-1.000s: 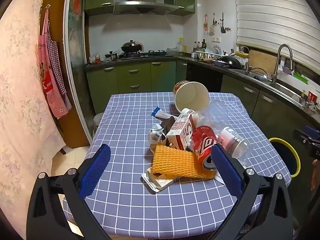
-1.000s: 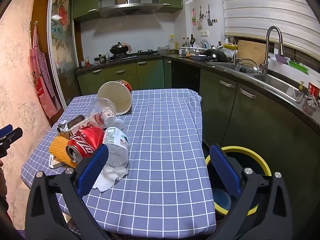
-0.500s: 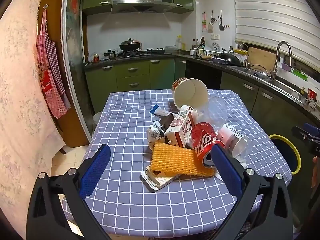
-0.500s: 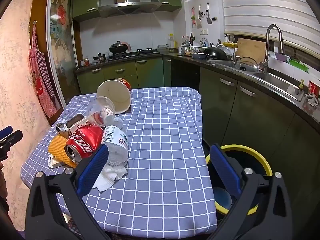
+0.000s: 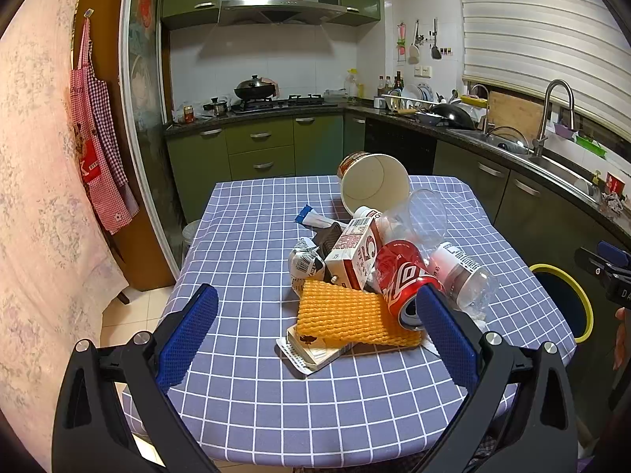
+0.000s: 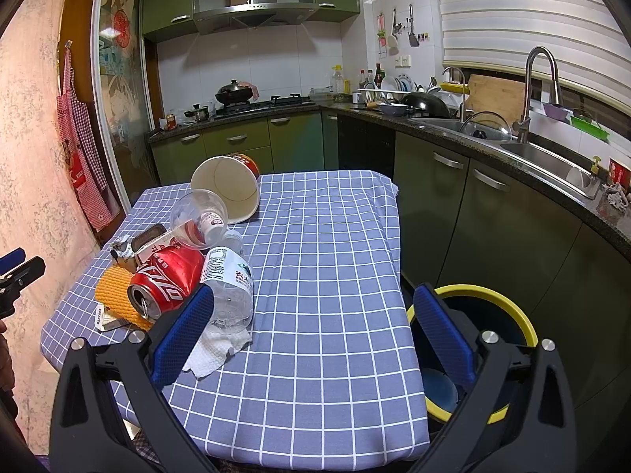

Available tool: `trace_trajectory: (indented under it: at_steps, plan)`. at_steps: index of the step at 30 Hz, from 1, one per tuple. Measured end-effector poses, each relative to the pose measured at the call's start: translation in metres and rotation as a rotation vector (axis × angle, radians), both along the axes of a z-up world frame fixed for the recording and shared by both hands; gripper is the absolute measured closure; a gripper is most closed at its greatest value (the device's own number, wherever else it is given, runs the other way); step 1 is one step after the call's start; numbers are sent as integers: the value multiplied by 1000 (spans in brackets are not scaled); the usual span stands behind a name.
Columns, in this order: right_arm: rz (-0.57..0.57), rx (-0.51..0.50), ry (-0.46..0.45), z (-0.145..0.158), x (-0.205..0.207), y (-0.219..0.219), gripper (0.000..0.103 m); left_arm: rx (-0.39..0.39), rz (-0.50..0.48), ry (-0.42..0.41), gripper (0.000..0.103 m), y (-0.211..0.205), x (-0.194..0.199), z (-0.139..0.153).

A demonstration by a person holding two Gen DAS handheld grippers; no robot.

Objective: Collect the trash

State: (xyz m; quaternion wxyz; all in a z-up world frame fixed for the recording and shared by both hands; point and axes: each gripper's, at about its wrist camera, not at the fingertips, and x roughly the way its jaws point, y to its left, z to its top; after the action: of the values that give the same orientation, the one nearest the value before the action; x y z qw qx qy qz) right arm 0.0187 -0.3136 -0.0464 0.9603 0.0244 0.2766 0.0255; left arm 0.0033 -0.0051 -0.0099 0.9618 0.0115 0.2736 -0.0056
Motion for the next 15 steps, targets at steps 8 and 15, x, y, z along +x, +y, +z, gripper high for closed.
trace_trajectory:
  at_steps: [8,15]
  plan:
    - [0,0,2,0,0,0,6,-1,-2,2,4,-1,0,-1]
    - [0,2,3,0,0,0,6,0,-1,3,4,-1,0,-2]
